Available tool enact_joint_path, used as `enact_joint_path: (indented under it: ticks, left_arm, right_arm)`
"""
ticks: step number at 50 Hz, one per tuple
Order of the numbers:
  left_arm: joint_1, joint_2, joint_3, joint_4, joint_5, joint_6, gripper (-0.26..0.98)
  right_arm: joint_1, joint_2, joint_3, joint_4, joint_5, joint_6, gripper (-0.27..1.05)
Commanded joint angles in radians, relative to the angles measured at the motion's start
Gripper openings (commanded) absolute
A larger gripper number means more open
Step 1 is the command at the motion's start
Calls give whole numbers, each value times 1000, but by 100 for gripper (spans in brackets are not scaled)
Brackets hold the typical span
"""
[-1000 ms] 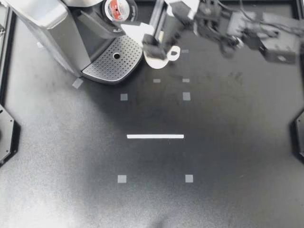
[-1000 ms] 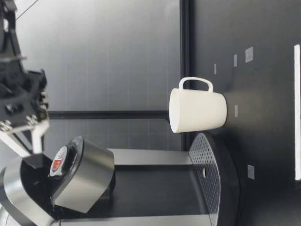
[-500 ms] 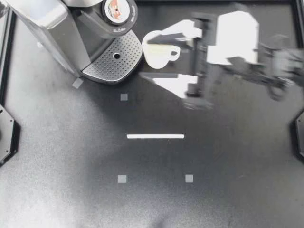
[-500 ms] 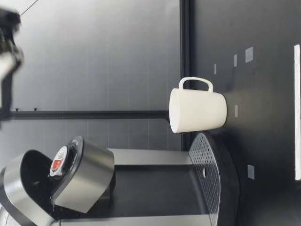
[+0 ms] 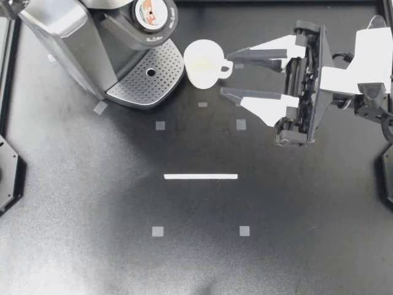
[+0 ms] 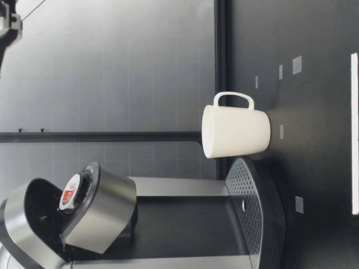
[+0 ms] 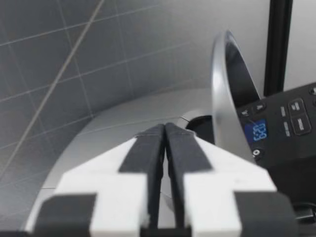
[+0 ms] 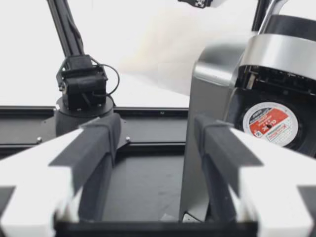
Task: Place the coffee capsule inside the capsule container, then place the cup onto the center of the cup tray.
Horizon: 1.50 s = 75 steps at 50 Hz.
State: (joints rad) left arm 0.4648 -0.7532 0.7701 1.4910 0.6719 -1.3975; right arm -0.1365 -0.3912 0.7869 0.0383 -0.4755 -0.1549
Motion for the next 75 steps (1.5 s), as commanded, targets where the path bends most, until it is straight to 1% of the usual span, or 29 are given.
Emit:
enact_joint_path:
  ticks: [1,12,30,44,58,61,69,75]
  left_arm:
    - [6,23,-35,5,-2,-2,13]
    - [12,52,-51,6,-3,-3,13]
    - [12,97,-77,5,-58,-8,13]
    - [12,97,-72,3,-295,-97,13]
    - [8,112,-69,-3,-443,-158,13]
    - [-8,118,-69,-3,-459,-170,13]
    - [-86,143,-80,-5,-449,-172,13]
    - [-114,164,-80,-5,-413,-173,13]
  right_arm:
    - [5,-12,-8,2,-9,2,60]
    - [5,-25,5,0,-14,34,60]
    - [5,-31,9,-2,-18,35,60]
    - [5,-29,11,-3,-23,34,60]
    - [5,-25,11,-3,-35,34,60]
    - [5,-23,11,-3,-38,34,60]
    - [5,-17,11,-3,-54,35,60]
    - [5,-17,11,-3,-60,35,60]
